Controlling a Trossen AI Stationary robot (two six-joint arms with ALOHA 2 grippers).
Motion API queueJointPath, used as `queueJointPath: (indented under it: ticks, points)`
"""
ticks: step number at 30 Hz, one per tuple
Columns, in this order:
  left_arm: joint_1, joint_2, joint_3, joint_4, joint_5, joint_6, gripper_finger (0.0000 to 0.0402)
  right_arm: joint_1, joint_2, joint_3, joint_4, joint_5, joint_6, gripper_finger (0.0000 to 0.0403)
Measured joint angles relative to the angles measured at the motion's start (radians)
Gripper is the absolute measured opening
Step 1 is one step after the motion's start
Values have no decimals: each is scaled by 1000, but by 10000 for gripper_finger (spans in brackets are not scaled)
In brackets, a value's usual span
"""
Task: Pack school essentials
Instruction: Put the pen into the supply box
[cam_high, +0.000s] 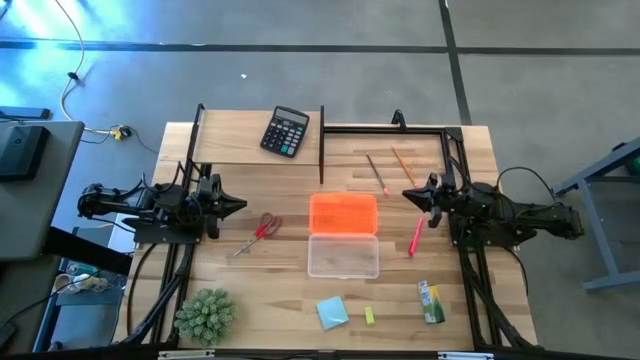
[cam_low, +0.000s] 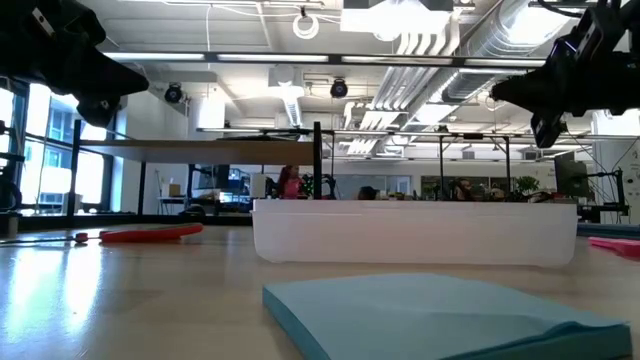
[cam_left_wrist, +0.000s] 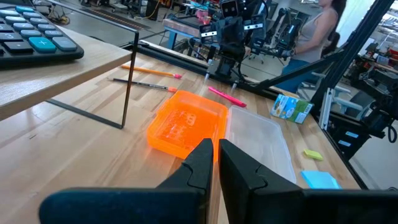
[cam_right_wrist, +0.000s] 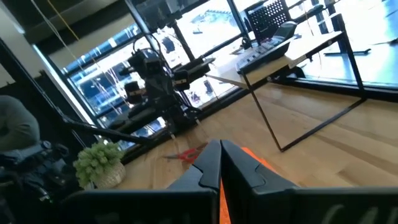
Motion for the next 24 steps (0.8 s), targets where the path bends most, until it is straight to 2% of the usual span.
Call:
queueJointPath:
  ticks: [5,11,14,18,24]
  points:
    - [0,0,0,0,0,0,17,0,0,5,3,-5,3,0]
    - [0,0,0,0,0,0,17,0,-1,78,-42,22,3,0]
    - [0,0,0,0,0,27,16,0,1,136,-143,57,23,0]
    - [0,0,0,0,0,172,17,0,23,247,-328,93,93,0]
    - [0,0,0,0,0,218,17,0,146,431,-547,110,236,0]
